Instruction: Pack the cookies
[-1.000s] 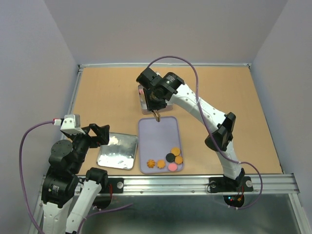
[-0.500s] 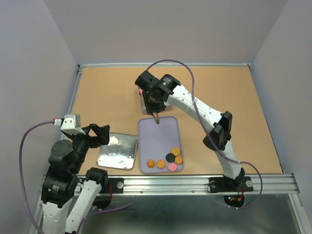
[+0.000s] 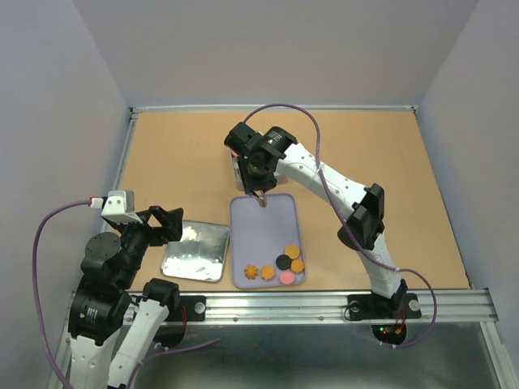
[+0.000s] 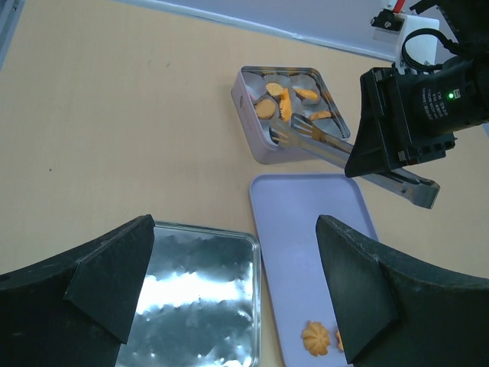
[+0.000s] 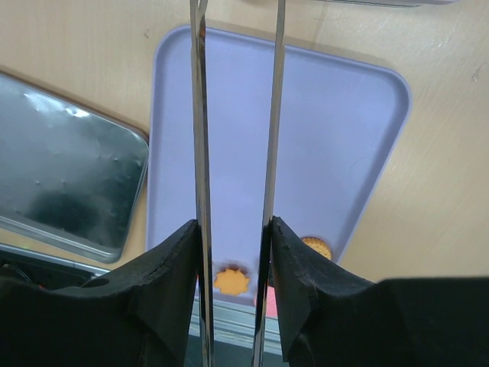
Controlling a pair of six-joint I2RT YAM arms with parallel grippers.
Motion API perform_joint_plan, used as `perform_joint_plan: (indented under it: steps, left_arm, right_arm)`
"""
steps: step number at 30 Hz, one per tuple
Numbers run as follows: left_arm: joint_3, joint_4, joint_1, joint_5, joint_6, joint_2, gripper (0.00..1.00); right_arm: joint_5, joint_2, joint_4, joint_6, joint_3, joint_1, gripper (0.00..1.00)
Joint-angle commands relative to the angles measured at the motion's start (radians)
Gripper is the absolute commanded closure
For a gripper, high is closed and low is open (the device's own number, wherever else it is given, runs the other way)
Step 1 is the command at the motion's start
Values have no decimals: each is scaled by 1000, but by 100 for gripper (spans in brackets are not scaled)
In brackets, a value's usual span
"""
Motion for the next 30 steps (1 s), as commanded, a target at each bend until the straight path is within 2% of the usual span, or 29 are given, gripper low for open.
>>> perform_joint_plan:
  steps: [1, 7, 18, 25, 30]
  left_arm:
    - [-5, 48, -7, -3, 5, 16, 1]
    - [-3, 48, -8, -2, 5, 14, 1]
    - [-5, 48, -7, 0, 7, 5, 1]
    - [-3, 50, -8, 0, 5, 0, 1]
    - [-5, 50, -10, 0, 5, 2, 1]
  right_arm:
    - [12, -32, 28, 4, -6, 4, 55]
    - [29, -58, 28, 17, 5, 4, 50]
    - [20, -105, 28, 43, -1, 4, 50]
    - [2, -242, 31, 81, -130, 13, 51]
    - [3, -398, 48, 130, -271, 83, 51]
